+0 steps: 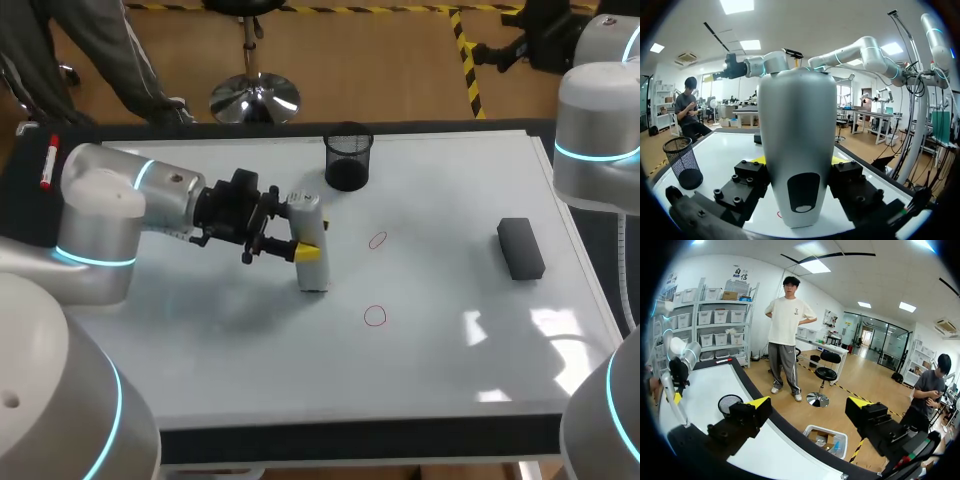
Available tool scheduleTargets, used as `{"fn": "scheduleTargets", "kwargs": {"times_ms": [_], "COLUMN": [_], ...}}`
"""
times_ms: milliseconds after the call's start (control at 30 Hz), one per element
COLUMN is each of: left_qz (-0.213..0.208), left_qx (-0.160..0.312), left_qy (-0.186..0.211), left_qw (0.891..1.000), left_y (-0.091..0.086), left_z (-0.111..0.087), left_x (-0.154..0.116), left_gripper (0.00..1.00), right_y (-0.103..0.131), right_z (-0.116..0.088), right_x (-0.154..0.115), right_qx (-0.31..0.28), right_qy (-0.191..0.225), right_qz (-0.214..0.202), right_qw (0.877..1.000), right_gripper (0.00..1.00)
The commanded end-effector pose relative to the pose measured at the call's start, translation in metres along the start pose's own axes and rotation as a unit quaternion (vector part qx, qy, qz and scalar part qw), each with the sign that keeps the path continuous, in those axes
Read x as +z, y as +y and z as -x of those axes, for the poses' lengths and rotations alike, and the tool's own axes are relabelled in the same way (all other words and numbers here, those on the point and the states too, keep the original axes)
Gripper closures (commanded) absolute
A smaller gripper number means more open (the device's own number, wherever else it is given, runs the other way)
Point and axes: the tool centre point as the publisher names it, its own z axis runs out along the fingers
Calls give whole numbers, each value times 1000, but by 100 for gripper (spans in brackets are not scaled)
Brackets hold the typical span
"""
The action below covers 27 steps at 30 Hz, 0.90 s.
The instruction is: Pick up the inspection probe, press it on each red-marked spot on the whiteboard one by one, put down the probe, pick up the eraser, and wipe off all the red marks.
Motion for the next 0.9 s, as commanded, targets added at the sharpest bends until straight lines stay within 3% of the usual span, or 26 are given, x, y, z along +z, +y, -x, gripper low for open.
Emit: {"fn": "scheduleTargets", "kwargs": {"times_ms": [33,900], "left_qz": [-3,21], "left_qx": [0,-7], "left_qy": [1,-16], "left_qw": [1000,1000], "left_y": [6,13], "left_z": [4,-4], "left_x": [7,8], "left_gripper": [100,100], "right_y": [0,0], "right_z": [0,0], "right_x": [0,0], "right_qx": [0,0], "right_qy": [0,0], "right_qz": [0,0], "right_qw": [1000,1000], "right_gripper": [0,0]}}
